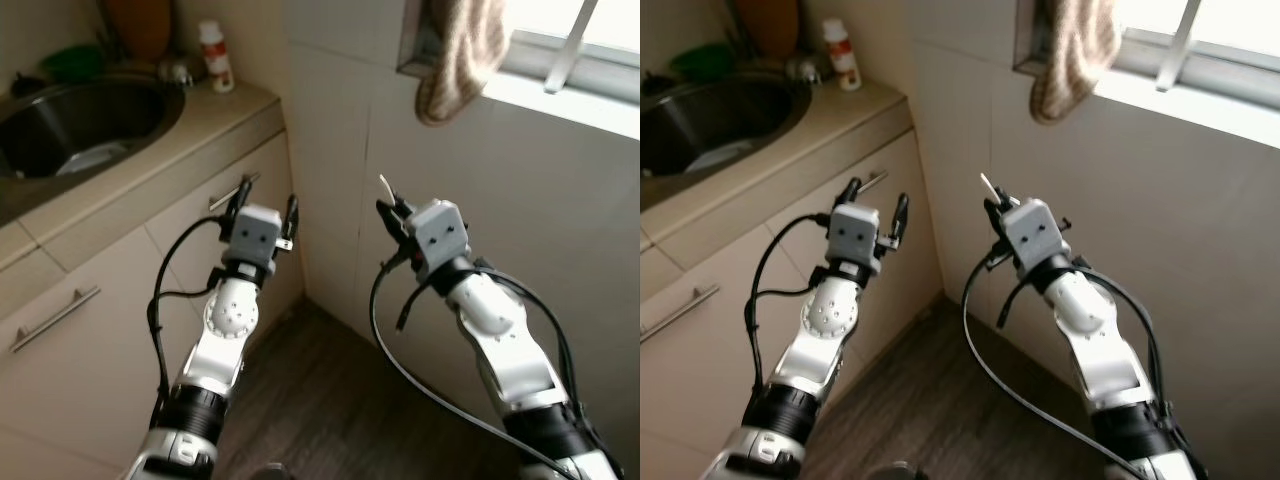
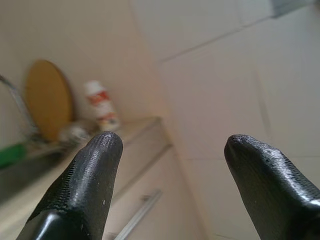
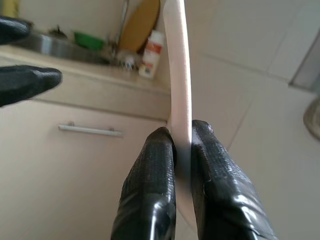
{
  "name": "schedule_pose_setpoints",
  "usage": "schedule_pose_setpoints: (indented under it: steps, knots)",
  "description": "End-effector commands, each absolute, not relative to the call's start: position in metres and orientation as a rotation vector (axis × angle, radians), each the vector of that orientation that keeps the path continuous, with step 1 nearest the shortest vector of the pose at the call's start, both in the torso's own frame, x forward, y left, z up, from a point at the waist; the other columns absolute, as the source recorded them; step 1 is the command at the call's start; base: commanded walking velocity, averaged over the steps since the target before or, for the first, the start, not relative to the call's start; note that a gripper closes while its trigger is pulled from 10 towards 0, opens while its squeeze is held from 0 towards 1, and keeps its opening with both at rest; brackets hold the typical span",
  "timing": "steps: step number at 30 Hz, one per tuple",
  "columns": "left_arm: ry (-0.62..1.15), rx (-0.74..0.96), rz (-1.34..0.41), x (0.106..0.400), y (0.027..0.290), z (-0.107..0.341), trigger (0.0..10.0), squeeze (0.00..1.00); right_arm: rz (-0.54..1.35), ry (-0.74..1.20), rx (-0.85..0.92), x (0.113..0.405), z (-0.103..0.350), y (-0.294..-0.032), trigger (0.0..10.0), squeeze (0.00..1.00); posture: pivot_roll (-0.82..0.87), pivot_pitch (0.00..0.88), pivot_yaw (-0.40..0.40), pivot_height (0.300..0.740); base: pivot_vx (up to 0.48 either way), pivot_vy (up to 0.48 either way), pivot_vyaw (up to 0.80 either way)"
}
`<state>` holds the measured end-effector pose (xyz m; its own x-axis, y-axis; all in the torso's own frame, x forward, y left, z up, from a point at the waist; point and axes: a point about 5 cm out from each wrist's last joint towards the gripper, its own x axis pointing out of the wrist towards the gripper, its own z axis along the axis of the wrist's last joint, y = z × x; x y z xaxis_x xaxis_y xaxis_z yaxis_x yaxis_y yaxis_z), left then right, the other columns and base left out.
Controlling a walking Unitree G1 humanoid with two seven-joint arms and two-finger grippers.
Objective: Kitchen organization
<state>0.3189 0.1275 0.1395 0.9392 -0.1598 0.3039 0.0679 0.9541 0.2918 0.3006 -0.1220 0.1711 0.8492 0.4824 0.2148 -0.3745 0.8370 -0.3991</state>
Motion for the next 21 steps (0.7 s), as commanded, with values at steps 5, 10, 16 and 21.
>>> schedule_pose_setpoints:
  steps: [5, 10, 16, 21]
  knots:
    - [-0.38, 0.27, -0.087, 0.319, 0.128, 0.148, 10.0, 0.0, 0.408, -0.407, -0.391, 0.305, 0.187, -0.127, 0.0, 0.0, -0.18, 0.0, 0.046, 0.74, 0.0, 0.0, 0.8]
    - [-0.385, 0.272, -0.084, 0.319, 0.129, 0.149, 10.0, 0.0, 0.39, -0.452, -0.413, 0.305, 0.194, -0.128, 0.0, 0.0, -0.18, 0.0, 0.046, 0.74, 0.0, 0.0, 0.8]
    - [-0.391, 0.273, -0.078, 0.319, 0.129, 0.15, 10.0, 0.0, 0.385, -0.464, -0.429, 0.304, 0.192, -0.127, 0.0, 0.0, -0.18, 0.0, 0.045, 0.74, 0.0, 0.0, 0.8]
    - [-0.42, 0.275, -0.067, 0.318, 0.131, 0.154, 10.0, 0.0, 0.371, -0.487, -0.44, 0.304, 0.193, -0.127, 0.0, 0.0, -0.18, 0.0, 0.045, 0.74, 0.0, 0.0, 0.8]
